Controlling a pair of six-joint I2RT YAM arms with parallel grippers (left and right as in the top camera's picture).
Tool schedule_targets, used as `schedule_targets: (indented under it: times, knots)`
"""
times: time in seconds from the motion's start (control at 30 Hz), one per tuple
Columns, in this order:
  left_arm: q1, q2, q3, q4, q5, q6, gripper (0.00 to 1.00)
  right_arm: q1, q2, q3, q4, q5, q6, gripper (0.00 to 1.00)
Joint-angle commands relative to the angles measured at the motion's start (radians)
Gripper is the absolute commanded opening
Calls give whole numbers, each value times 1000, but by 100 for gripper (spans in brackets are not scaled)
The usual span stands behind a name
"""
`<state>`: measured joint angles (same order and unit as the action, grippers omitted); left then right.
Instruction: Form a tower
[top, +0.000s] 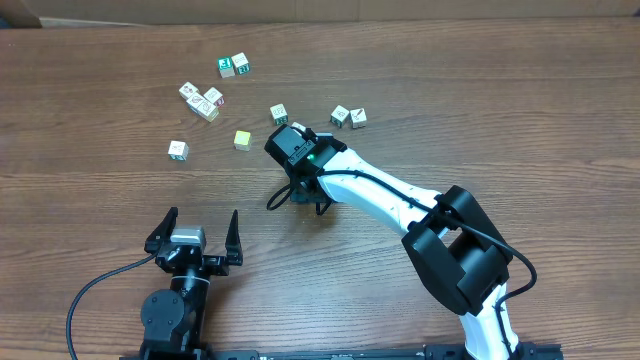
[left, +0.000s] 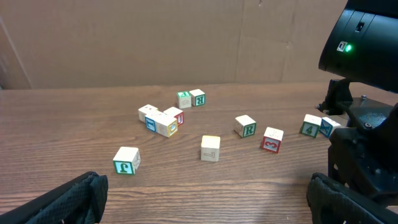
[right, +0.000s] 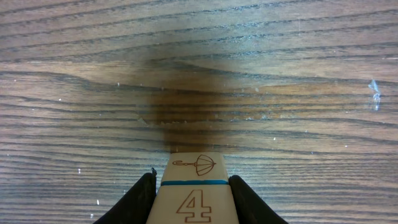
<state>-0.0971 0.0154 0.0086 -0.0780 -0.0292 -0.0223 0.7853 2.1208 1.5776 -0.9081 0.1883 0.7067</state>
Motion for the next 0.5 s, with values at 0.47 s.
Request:
schedule_targets:
  times: [0.47]
  knots:
    - [7, -11, -3, 2, 12, 16, 99, 0, 8, -6, 6, 13, 3, 49]
